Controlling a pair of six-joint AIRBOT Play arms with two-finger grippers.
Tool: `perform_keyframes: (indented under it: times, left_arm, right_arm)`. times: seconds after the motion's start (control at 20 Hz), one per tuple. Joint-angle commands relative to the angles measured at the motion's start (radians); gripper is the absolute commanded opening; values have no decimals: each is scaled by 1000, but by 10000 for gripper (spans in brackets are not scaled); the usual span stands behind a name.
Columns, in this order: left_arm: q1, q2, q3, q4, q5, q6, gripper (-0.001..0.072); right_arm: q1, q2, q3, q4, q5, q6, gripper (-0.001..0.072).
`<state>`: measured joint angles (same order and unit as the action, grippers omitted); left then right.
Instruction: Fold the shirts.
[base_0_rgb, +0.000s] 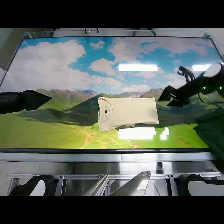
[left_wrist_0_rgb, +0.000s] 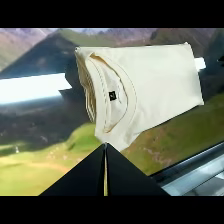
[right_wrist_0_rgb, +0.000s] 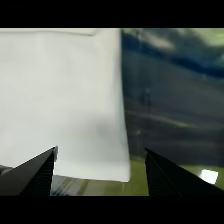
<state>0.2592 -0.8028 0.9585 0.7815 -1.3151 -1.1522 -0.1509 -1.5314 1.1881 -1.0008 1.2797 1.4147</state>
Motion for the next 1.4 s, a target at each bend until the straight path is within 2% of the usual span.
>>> perform_keyframes:
  times: [0.0, 0.1, 0.2, 0.35, 0.4, 0.45, 0.5, 0.65, 0.8, 0.9, 0.95, 1.05, 1.15, 1.2, 1.25, 1.35]
  left_arm:
    - [11, 24, -4, 0, 16, -26, 23]
    - [11, 15, -4, -10, 14, -27, 23]
    - [11, 11, -4, -49, 5, -27, 23]
    - [11, 11, -4, -87, -6, -27, 23]
    - [11, 11, -4, -97, -16, -27, 23]
    - [11, 11, -4, -103, -22, -27, 23]
    - [11, 11, -4, -103, -25, -27, 22]
    - [11, 11, -4, -103, -24, -27, 23]
    - [11, 10, -4, -101, 2, -25, 23]
    - [11, 10, -4, -101, 26, -2, 23]
    - [11, 10, -4, -102, 31, 11, 23]
    - [11, 10, -4, -101, 35, 36, 23]
    - [11, 9, -5, -102, 37, 53, 23]
    - [11, 1, -5, -103, 36, 53, 23]
    - [11, -13, -5, -103, 32, 58, 23]
    - [11, -56, -5, -103, -2, 72, 23]
  right_arm:
    - [-93, -47, -177, 150, -118, -142, 621]
    - [-75, -112, -183, 247, -98, -229, 621]
    - [-42, -159, -183, 417, -71, -328, 620]
    - [47, -205, -180, 525, -64, -354, 617]
    - [80, -216, -174, 542, -61, -369, 543]
    - [108, -219, -167, 562, -51, -390, 313]
    - [126, -218, -150, 586, -32, -402, 23]
    - [122, -138, -53, 597, 3, -333, 18]
    - [5, -1, 121, 557, -66, -111, 17]
    - [-135, 80, 259, 423, -105, 130, 17]
    - [-215, 125, 318, 317, -75, 256, 17]
    - [-363, 228, 371, 69, 58, 449, 18]
    - [-500, 341, 369, -257, 254, 581, 18]
    - [-561, 389, 357, -436, 364, 627, 18]
    - [-615, 425, 331, -578, 438, 631, 18]
    - [-728, 480, 229, -744, 505, 570, 18]
